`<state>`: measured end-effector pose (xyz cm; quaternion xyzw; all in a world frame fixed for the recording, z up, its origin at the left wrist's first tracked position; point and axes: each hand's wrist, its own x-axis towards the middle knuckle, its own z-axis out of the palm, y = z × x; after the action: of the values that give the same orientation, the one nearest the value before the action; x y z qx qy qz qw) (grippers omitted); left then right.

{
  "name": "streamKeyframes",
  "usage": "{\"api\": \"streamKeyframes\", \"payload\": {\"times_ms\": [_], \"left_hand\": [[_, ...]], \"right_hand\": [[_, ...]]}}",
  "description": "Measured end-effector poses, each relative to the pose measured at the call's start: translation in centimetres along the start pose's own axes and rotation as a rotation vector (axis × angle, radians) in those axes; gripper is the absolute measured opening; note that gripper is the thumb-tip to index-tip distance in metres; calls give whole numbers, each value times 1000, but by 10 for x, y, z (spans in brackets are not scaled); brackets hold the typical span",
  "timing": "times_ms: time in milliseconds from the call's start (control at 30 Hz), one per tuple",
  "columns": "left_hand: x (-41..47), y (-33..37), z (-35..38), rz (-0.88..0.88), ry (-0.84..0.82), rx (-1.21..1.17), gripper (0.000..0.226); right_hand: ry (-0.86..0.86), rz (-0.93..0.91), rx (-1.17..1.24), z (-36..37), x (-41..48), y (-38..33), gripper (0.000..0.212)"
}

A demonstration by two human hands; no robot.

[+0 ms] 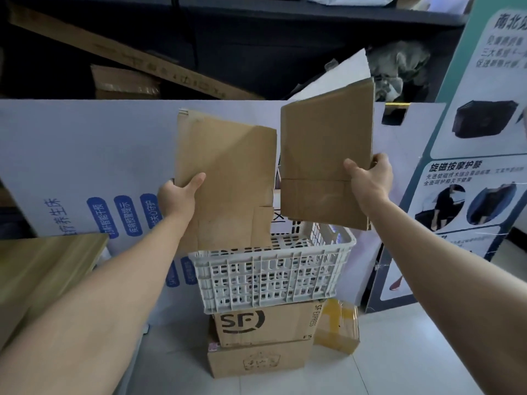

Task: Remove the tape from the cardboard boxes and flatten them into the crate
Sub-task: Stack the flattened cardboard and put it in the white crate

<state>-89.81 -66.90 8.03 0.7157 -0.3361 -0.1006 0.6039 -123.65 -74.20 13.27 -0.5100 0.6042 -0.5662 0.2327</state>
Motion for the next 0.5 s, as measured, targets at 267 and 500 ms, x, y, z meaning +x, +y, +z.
{"api": "streamKeyframes", "payload": {"times_ms": [267, 500], "left_hand": [[1, 10, 42, -60, 107, 86, 67], [-16, 17, 93, -252, 68, -37, 70]], "right_hand": [[-121, 34, 265, 3, 57, 5, 27], [-455, 165, 393, 22, 89, 29, 25]]}}
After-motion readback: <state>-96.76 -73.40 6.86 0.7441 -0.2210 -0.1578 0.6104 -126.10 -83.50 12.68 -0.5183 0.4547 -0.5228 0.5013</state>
